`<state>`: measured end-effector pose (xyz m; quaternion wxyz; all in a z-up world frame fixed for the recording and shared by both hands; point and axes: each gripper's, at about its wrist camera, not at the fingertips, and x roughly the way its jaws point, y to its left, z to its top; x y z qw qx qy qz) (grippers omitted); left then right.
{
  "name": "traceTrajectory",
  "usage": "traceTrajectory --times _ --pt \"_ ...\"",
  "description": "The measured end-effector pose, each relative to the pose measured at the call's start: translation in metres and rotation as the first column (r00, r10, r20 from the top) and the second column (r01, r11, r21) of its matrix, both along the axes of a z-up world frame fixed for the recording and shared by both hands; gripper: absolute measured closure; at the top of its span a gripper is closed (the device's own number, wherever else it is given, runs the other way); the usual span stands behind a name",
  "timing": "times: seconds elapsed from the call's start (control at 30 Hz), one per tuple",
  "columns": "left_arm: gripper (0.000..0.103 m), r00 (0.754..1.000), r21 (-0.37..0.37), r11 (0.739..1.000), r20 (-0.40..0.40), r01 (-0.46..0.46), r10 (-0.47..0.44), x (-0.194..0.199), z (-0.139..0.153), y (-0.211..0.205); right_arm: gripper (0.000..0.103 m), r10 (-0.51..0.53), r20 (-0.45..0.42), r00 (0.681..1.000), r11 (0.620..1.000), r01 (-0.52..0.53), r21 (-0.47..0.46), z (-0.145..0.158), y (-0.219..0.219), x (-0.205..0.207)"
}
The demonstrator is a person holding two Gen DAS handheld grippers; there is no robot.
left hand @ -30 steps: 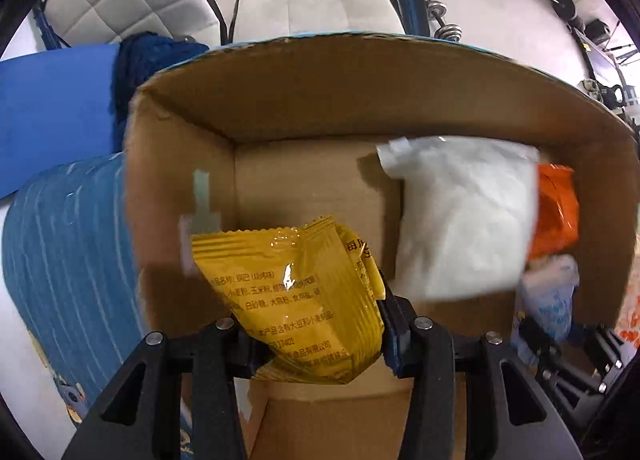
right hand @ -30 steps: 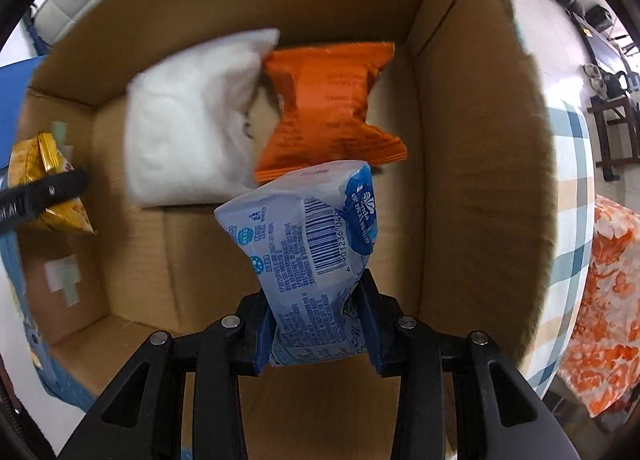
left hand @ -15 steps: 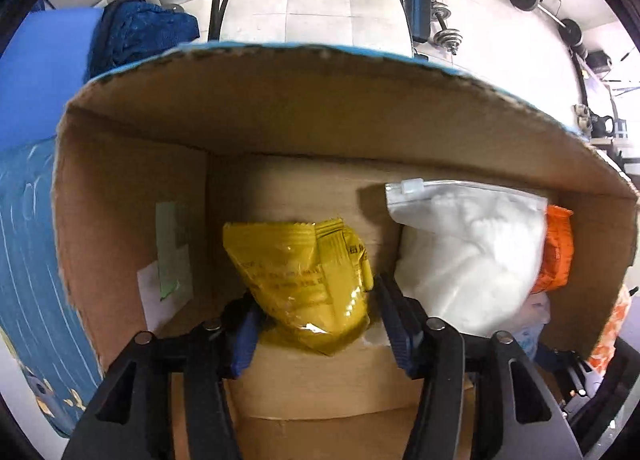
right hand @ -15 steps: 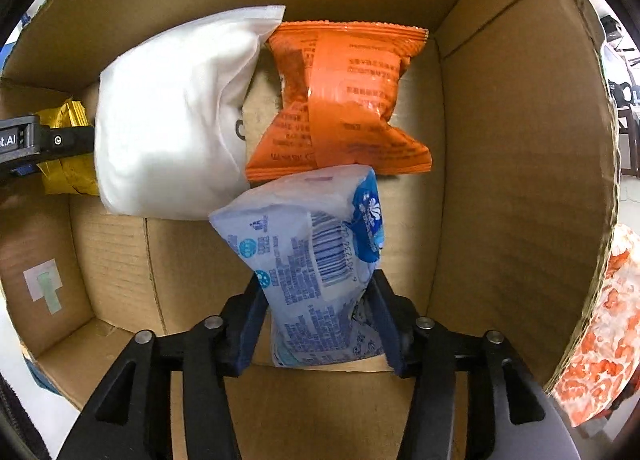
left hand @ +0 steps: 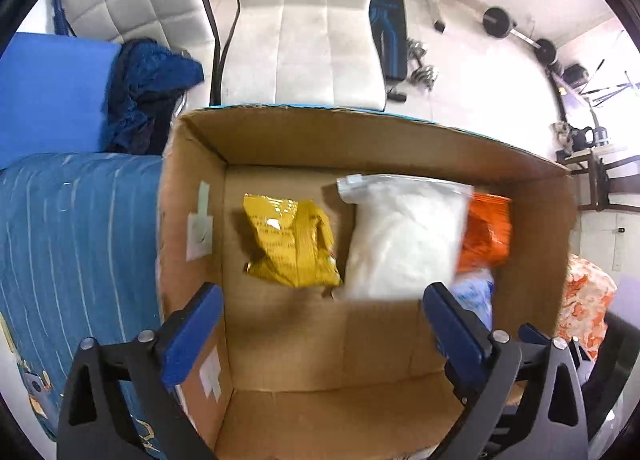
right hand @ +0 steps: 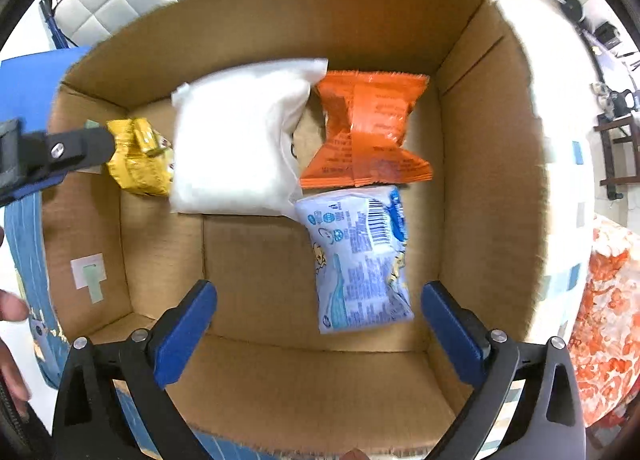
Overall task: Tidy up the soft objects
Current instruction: 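Lower both packs into the box beside the first bags and release, then grasp the black shoe shine wipes with the right gripper while the left grasps the red floral pack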
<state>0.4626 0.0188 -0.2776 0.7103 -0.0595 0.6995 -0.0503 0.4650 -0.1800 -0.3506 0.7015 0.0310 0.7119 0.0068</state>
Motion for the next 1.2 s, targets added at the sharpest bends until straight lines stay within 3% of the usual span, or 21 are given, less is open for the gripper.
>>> traceTrajectory --times 0.2,0.4,0.57,0.93,1.2 --pt "0.0 0.991 0.007 1.0 0.133 0.0 -0.001 -0.046 0.045 -0.006 0.0 -0.005 0.083 0.997 1.0 0.005 0.002 0.035 -0.001 -0.027" --pt "0.0 0.973 0.074 0.997 0.228 0.016 -0.032 -0.091 0.07 -0.017 0.0 -0.005 0.134 0.991 1.0 0.002 0.02 0.06 -0.002 -0.063" --pt "0.0 0.95 0.111 0.993 0.312 -0.031 -0.005 -0.129 0.098 -0.012 0.0 -0.006 0.2 0.98 1.0 0.004 0.014 0.085 -0.005 -0.093" --pt "0.0 0.906 0.071 0.995 0.422 -0.075 0.038 -0.191 0.138 -0.007 0.0 0.029 0.359 0.933 0.999 -0.021 -0.027 0.143 -0.005 -0.151" --pt "0.0 0.881 0.072 0.995 0.472 -0.067 0.025 -0.218 0.163 -0.011 0.0 0.033 0.4 0.916 0.999 -0.03 -0.013 0.166 -0.001 -0.172"
